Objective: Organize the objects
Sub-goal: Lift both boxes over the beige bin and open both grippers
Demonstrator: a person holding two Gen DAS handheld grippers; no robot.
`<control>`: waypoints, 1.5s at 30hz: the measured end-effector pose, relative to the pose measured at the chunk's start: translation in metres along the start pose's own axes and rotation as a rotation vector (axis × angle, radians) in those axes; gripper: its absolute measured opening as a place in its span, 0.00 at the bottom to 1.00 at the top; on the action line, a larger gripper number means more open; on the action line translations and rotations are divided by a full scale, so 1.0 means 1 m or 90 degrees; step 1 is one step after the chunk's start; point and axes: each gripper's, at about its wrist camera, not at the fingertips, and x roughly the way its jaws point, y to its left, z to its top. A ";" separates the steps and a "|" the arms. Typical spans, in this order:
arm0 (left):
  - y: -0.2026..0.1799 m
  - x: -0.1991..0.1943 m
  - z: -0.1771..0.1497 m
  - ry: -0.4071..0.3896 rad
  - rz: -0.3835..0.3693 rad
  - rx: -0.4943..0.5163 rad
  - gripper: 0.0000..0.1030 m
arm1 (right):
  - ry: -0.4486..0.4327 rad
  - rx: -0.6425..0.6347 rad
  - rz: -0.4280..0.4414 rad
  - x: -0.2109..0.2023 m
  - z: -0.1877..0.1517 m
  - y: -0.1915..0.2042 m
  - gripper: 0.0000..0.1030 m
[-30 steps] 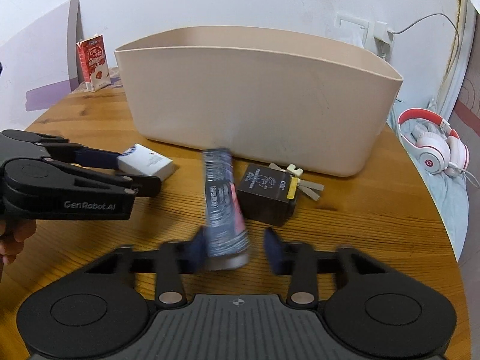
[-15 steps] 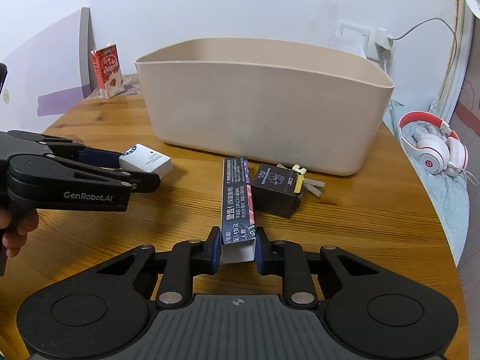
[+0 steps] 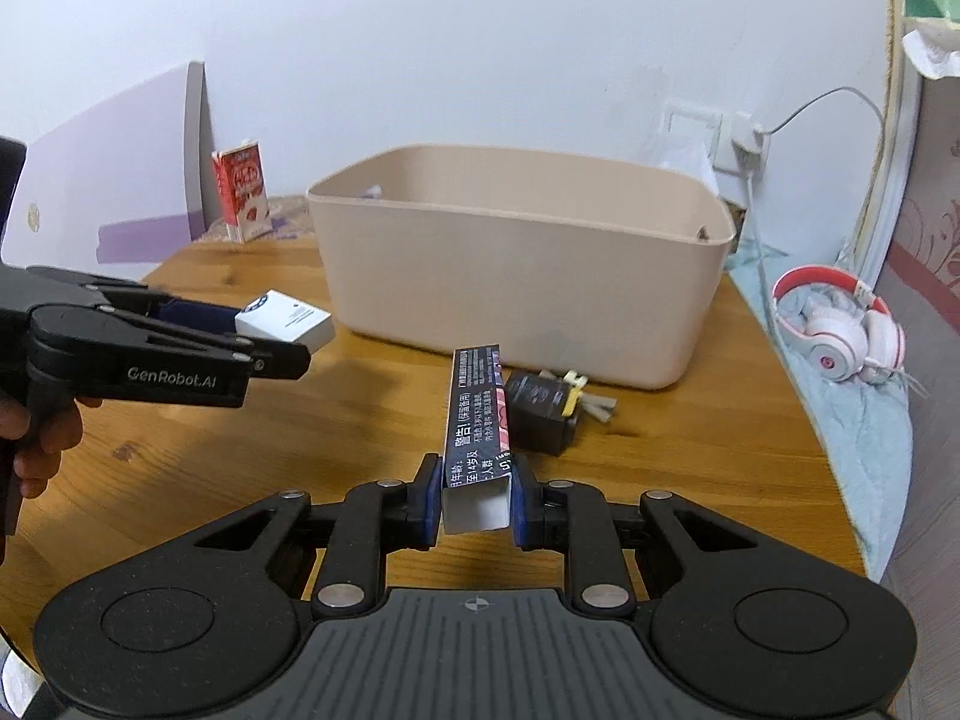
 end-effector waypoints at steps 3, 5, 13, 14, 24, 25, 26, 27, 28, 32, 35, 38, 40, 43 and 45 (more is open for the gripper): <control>-0.003 -0.009 0.007 -0.015 -0.002 0.005 0.58 | -0.019 0.007 0.000 -0.011 0.006 -0.005 0.21; -0.003 -0.013 0.014 -0.025 -0.004 0.006 0.58 | -0.034 0.007 -0.003 -0.017 0.011 -0.008 0.21; -0.002 -0.019 0.044 -0.062 -0.009 0.012 0.58 | -0.089 0.007 -0.012 -0.031 0.038 -0.018 0.21; -0.001 -0.018 0.048 -0.067 -0.008 0.014 0.58 | -0.094 0.007 -0.013 -0.031 0.042 -0.019 0.21; 0.009 0.014 0.096 -0.092 -0.004 0.006 0.58 | -0.140 0.026 -0.019 -0.015 0.082 -0.045 0.21; 0.009 0.020 0.101 -0.092 -0.003 0.006 0.58 | -0.142 0.026 -0.021 -0.010 0.087 -0.048 0.21; 0.009 0.027 0.106 -0.090 -0.002 0.010 0.58 | -0.142 0.026 -0.021 -0.006 0.091 -0.050 0.21; 0.008 0.035 0.110 -0.087 0.001 0.013 0.58 | -0.142 0.025 -0.022 -0.002 0.096 -0.053 0.21; 0.007 0.043 0.114 -0.085 0.004 0.015 0.58 | -0.141 0.023 -0.024 0.004 0.101 -0.055 0.21; 0.004 0.078 0.126 -0.061 0.004 0.013 0.58 | -0.133 0.014 -0.038 0.027 0.115 -0.065 0.21; 0.005 0.103 0.132 -0.036 0.008 0.004 0.58 | -0.118 0.015 -0.048 0.049 0.122 -0.070 0.21; 0.008 0.122 0.133 -0.013 0.016 -0.005 0.58 | -0.096 0.015 -0.055 0.071 0.125 -0.073 0.21; 0.009 0.131 0.131 0.007 0.018 -0.004 0.58 | -0.079 0.011 -0.065 0.086 0.125 -0.073 0.21; 0.010 0.139 0.126 0.041 0.019 -0.002 0.58 | -0.059 0.019 -0.061 0.100 0.121 -0.072 0.21; 0.012 0.138 0.124 0.044 0.018 -0.003 0.59 | -0.044 0.024 -0.057 0.109 0.119 -0.073 0.33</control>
